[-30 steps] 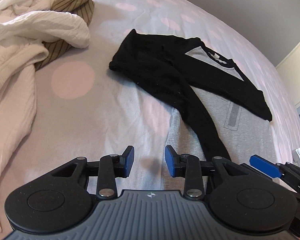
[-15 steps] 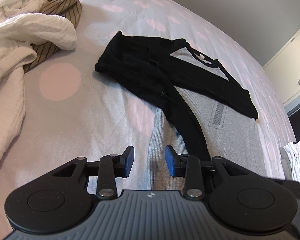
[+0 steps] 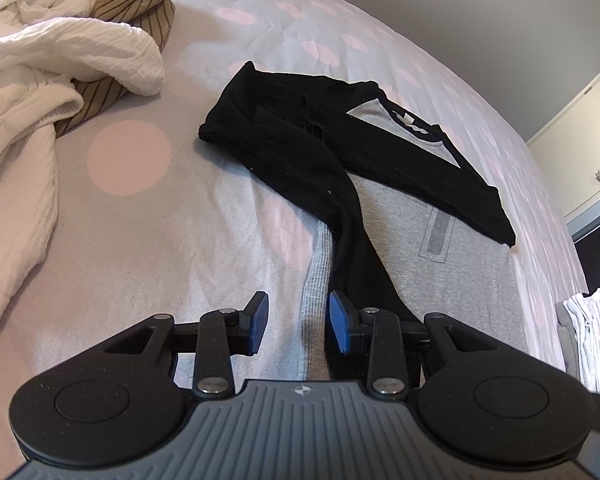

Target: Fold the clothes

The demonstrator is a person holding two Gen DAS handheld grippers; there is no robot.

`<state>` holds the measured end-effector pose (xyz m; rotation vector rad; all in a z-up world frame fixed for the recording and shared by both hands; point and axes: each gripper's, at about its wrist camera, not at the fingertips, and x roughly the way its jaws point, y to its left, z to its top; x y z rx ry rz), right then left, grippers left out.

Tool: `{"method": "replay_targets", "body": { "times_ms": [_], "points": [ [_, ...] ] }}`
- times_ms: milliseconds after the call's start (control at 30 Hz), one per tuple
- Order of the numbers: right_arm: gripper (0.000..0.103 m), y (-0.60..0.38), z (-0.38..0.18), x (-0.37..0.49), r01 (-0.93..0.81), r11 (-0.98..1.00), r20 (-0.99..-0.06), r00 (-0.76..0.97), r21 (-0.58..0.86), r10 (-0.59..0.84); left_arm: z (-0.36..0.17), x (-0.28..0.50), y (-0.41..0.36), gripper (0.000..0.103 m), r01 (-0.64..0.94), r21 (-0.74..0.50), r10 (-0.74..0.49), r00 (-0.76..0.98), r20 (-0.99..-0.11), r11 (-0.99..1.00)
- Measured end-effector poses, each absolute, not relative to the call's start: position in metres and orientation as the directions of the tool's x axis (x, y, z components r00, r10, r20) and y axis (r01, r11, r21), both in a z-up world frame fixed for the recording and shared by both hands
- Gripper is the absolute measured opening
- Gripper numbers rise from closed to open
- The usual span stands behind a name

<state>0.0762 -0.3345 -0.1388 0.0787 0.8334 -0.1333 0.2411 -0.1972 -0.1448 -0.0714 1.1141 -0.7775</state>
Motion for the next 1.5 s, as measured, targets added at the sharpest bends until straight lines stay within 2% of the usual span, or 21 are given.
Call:
{"method": "replay_targets", "body": {
  "times_ms": [133, 167, 200, 267, 367, 400, 433, 467, 500, 733, 1000, 1267, 1500],
  "points": [
    [0.014, -0.363, -0.144, 0.073, 0.273, 0.958, -0.751, 0.650, 0.089, -0.116, -0.145, 0.241, -0.197, 0.031, 0.526, -0.420, -0.592, 0.211, -0.778, 0.740],
    [0.020, -0.368, -0.146, 0.074, 0.289, 0.950, -0.751, 0.652, 0.122, -0.102, -0.145, 0.241, -0.196, 0.031, 0.525, -0.420, -0.591, 0.211, -0.779, 0.741],
    [0.032, -0.368, -0.148, 0.075, 0.293, 0.946, -0.749, 0.656, 0.137, -0.095, -0.145, 0.241, -0.196, 0.031, 0.523, -0.420, -0.590, 0.211, -0.779, 0.742],
    [0.036, -0.368, -0.153, 0.078, 0.301, 0.939, -0.744, 0.663, 0.165, -0.082, -0.146, 0.242, -0.197, 0.031, 0.520, -0.419, -0.588, 0.210, -0.782, 0.744],
    [0.035, -0.365, -0.163, 0.088, 0.300, 0.940, -0.756, 0.651, 0.164, -0.076, -0.149, 0.245, -0.195, 0.031, 0.508, -0.424, -0.584, 0.207, -0.785, 0.750],
    [0.030, -0.364, -0.167, 0.091, 0.297, 0.940, -0.762, 0.643, 0.167, -0.068, -0.151, 0.247, -0.194, 0.031, 0.500, -0.427, -0.583, 0.207, -0.786, 0.754],
    [0.023, -0.362, -0.170, 0.092, 0.295, 0.940, -0.763, 0.643, 0.171, -0.063, -0.153, 0.250, -0.193, 0.031, 0.490, -0.431, -0.581, 0.207, -0.787, 0.758],
    [0.009, -0.360, -0.170, 0.092, 0.289, 0.942, -0.757, 0.650, 0.169, -0.064, -0.155, 0.253, -0.191, 0.031, 0.479, -0.435, -0.579, 0.207, -0.789, 0.763],
    [0.005, -0.359, -0.168, 0.091, 0.284, 0.945, -0.752, 0.655, 0.162, -0.068, -0.157, 0.256, -0.189, 0.031, 0.465, -0.439, -0.577, 0.209, -0.789, 0.769],
    [0.005, -0.376, -0.110, 0.106, 0.251, 0.949, -0.715, 0.698, 0.190, -0.042, -0.159, 0.274, -0.182, 0.031, 0.398, -0.464, -0.581, 0.256, -0.772, 0.791],
    [0.005, -0.379, 0.004, 0.172, 0.092, 0.987, -0.642, 0.767, 0.134, 0.016, -0.162, 0.277, -0.187, 0.031, 0.417, -0.444, -0.577, 0.279, -0.768, 0.793],
    [0.005, -0.392, 0.101, 0.226, 0.071, 0.997, -0.582, 0.812, 0.017, -0.048, -0.166, 0.279, -0.193, 0.031, 0.429, -0.453, -0.588, 0.265, -0.764, 0.782],
    [0.005, -0.420, 0.133, 0.241, 0.107, 0.992, -0.564, 0.817, -0.062, -0.123, -0.171, 0.280, -0.193, 0.031, 0.426, -0.460, -0.592, 0.259, -0.763, 0.779]
  ]
}}
